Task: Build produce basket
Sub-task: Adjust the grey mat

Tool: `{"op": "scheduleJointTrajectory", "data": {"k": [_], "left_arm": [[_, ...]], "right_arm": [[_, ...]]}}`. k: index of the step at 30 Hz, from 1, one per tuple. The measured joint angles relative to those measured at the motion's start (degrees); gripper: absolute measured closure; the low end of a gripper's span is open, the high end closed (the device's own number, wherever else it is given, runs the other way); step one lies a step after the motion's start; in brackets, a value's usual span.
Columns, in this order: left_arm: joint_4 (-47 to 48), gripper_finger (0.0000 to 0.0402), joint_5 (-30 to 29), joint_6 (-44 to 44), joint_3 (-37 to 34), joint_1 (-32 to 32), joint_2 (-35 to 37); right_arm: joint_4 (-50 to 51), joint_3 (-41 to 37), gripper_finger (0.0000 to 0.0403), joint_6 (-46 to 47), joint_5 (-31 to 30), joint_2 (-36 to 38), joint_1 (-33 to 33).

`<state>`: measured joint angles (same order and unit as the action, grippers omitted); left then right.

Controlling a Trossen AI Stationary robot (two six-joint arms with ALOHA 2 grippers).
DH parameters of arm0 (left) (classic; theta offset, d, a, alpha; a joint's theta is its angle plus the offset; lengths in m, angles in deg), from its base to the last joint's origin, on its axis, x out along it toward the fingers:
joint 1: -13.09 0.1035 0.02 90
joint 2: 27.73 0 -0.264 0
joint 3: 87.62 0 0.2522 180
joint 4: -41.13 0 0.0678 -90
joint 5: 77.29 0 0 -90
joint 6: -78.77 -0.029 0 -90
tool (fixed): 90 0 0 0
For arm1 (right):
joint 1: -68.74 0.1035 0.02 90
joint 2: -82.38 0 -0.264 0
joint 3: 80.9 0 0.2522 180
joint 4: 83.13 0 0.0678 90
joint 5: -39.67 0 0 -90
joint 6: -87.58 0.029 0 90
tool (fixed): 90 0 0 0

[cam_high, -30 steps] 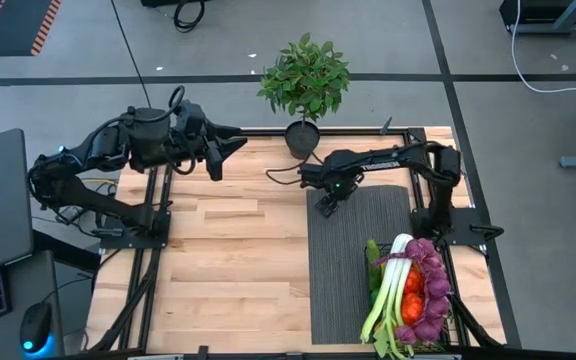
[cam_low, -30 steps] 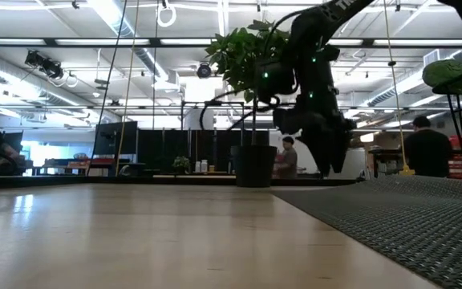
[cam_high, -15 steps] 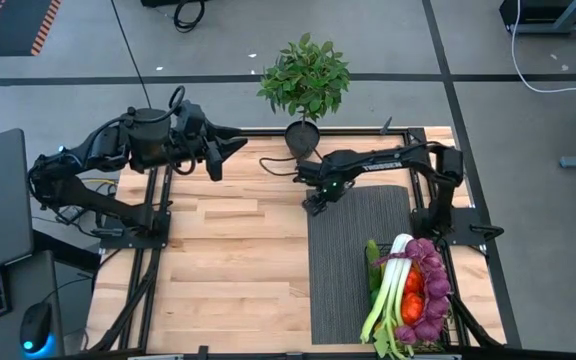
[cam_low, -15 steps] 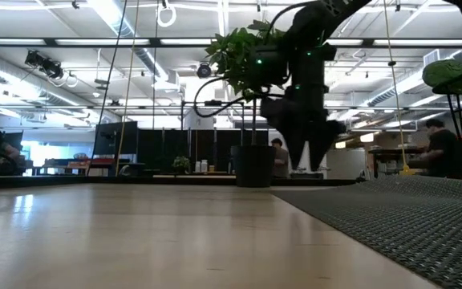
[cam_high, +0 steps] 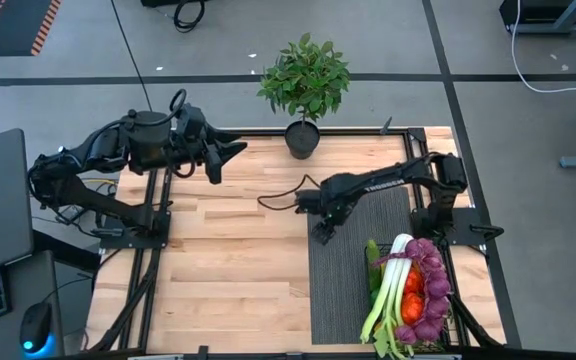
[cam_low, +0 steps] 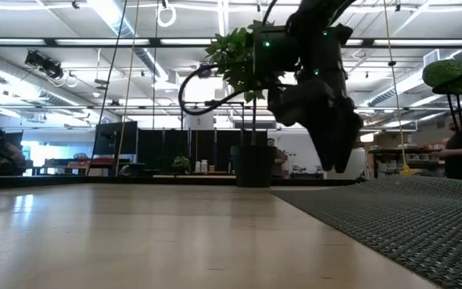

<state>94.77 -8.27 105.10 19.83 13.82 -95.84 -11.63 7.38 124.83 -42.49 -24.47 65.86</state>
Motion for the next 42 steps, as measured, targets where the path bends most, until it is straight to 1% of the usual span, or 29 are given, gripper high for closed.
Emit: {"op": "scheduleJointTrajectory", "data": {"k": [7,13,15,20,23,28,35,42], "left_arm": [[0.32,0.0230,-0.01,-0.10,0.00,-0.02,0.02],[1.52,0.0230,0.03,-0.50,0.00,-0.02,0.27],[2.56,0.0230,0.00,-0.40,-0.04,-0.02,0.75],[3.12,0.0230,0.00,0.00,-0.04,-0.02,1.78],[3.26,0.0230,0.00,0.00,-0.04,0.00,2.75],[3.80,0.0230,0.00,-0.01,-0.02,0.17,4.25],[4.58,0.0230,-0.02,0.02,-0.04,0.17,5.72],[4.80,0.0230,-0.02,0.07,0.00,0.17,6.86]], "right_arm": [[-10.72,-4.72,0.0157,11.90,-0.15,0.02,2.34],[-21.40,-8.75,0.0157,17.78,-0.77,0.02,3.28],[-23.56,-9.80,0.0157,19.95,-1.35,0.19,3.35],[-24.57,-10.24,0.0157,22.34,-3.34,0.26,3.22],[-27.37,-10.30,0.0157,23.83,-3.73,0.19,2.80],[-31.85,-10.34,0.0157,27.58,-7.18,-0.02,2.76],[-28.58,-10.40,0.0157,29.22,-7.68,0.06,2.30],[-29.10,-12.76,0.0157,36.35,-7.14,0.37,3.00]]}}
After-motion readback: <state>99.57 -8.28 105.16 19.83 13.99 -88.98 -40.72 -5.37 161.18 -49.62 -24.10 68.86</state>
